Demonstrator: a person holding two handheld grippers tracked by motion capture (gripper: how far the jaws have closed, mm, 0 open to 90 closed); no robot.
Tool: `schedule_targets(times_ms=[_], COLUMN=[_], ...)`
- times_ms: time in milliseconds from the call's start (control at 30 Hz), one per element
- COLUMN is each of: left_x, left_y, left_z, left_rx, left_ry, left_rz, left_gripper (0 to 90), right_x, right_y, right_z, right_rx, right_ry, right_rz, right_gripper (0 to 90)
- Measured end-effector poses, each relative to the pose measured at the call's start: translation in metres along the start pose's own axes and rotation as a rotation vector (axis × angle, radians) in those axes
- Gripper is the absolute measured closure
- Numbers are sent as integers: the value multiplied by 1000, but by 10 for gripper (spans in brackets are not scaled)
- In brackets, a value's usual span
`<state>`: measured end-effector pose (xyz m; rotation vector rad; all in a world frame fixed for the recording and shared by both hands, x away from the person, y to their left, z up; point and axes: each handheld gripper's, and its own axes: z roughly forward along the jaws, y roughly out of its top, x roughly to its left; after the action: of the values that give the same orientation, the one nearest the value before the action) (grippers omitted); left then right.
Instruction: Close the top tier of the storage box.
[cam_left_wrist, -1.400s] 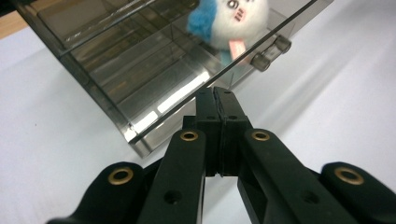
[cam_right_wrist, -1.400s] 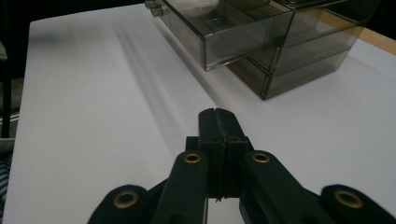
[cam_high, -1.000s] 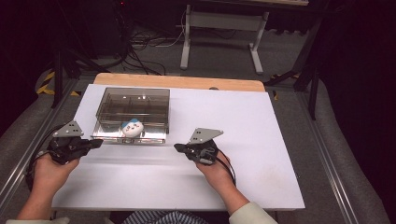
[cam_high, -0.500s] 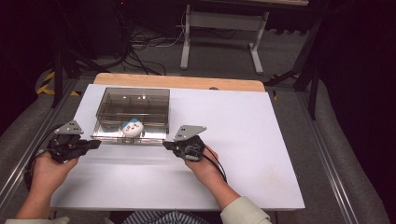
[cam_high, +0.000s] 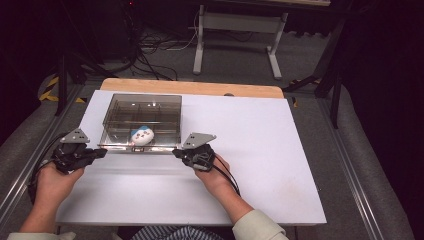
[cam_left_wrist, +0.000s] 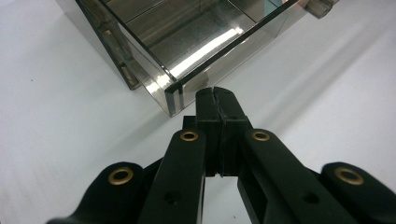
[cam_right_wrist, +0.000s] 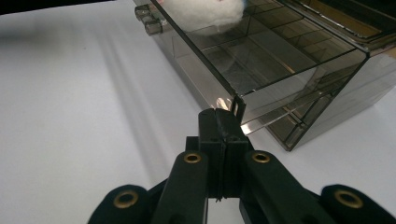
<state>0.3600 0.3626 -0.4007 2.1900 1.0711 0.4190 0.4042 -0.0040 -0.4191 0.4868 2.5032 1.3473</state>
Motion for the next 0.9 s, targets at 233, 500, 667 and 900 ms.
schedule_targets(times_ms=[233, 500, 667, 900], left_x=[3, 6, 7, 9], left_y=[1, 5, 7, 9], left_z=[0, 4, 6, 8], left_rx=[-28, -47, -48, -55], left_ry=[21, 37, 51, 60], left_rz=[-11, -21, -18, -21], left_gripper=[899, 899, 900, 900], right_x=[-4, -8, -10, -12], right_y=[2, 3, 4, 5], right_z=[3, 6, 8, 10], right_rx=[-15, -24, -31, -36], right_ry=[-17, -34, -47, -60], right_rz=[21, 35, 45, 48], right_gripper=[900, 900, 900, 900])
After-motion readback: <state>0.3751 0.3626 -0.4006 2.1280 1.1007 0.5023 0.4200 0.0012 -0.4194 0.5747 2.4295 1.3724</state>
